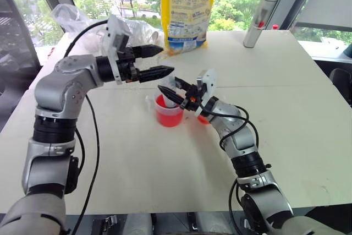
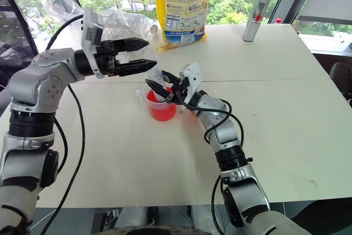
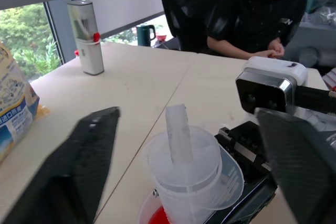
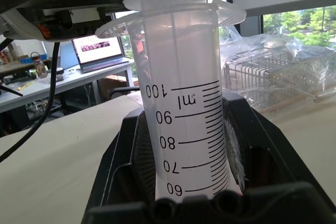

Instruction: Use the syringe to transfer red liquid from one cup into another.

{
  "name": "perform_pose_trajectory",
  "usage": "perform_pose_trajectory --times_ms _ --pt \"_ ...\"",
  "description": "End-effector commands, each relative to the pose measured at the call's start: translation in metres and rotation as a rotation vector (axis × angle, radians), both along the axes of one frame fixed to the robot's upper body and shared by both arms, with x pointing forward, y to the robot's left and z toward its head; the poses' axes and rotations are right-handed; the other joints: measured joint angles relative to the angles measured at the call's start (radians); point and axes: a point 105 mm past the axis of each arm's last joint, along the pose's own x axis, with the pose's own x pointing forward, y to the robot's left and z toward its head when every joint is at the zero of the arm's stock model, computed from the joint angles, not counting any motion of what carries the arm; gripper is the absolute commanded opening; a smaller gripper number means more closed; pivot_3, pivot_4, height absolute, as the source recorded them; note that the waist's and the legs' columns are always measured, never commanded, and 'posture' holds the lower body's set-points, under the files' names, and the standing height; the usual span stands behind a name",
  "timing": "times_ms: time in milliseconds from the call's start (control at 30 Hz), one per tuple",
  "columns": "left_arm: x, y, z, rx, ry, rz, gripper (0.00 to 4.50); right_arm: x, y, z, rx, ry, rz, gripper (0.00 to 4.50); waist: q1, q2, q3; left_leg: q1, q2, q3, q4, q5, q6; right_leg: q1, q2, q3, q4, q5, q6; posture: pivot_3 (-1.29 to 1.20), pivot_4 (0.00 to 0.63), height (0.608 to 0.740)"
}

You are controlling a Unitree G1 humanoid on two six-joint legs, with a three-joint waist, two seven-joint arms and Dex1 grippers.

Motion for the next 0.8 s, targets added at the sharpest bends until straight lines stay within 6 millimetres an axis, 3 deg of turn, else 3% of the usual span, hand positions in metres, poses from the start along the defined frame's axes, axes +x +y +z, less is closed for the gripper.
perform_pose_trajectory --times_ms 33,167,200,367,800 --pt "-0.003 -0.001 0.014 -0.015 -0.050 -0.006 2.28 -0.006 0.002 0.013 0.010 -0.058 0.013 1.41 0.000 0.000 0.000 0.000 0.000 0.000 0.000 0.000 0.000 0.000 0.000 0.000 0.000 0.000 0.000 0.00 0.150 0.740" --pt "-0.002 -0.002 0.013 -0.024 -0.042 -0.009 0.17 -0.006 0.003 0.012 0.004 -0.060 0.014 1.41 0.000 0.000 0.000 0.000 0.000 0.000 0.000 0.000 0.000 0.000 0.000 0.000 0.000 0.000 0.000 0.00 0.150 0.740" --pt "-0.002 -0.002 0.012 -0.023 -0.041 -0.008 0.03 -0.007 0.003 0.012 0.004 -0.060 0.015 1.41 0.000 0.000 0.000 0.000 0.000 0.000 0.000 0.000 0.000 0.000 0.000 0.000 0.000 0.000 0.000 0.00 0.150 0.740" --pt "-0.002 -0.003 0.015 -0.026 -0.047 -0.004 0.03 -0.007 0.004 0.009 -0.011 -0.055 0.021 1.41 0.000 0.000 0.000 0.000 0.000 0.000 0.000 0.000 0.000 0.000 0.000 0.000 0.000 0.000 0.000 0.00 0.150 0.740" --pt "0.001 0.003 0.046 -0.043 -0.152 0.026 0.03 -0.011 0.007 -0.005 -0.052 0.005 0.067 1.41 0.001 0.000 0.000 0.000 0.000 0.000 0.000 0.000 0.000 0.000 0.000 0.000 0.000 0.000 0.000 0.00 0.150 0.740"
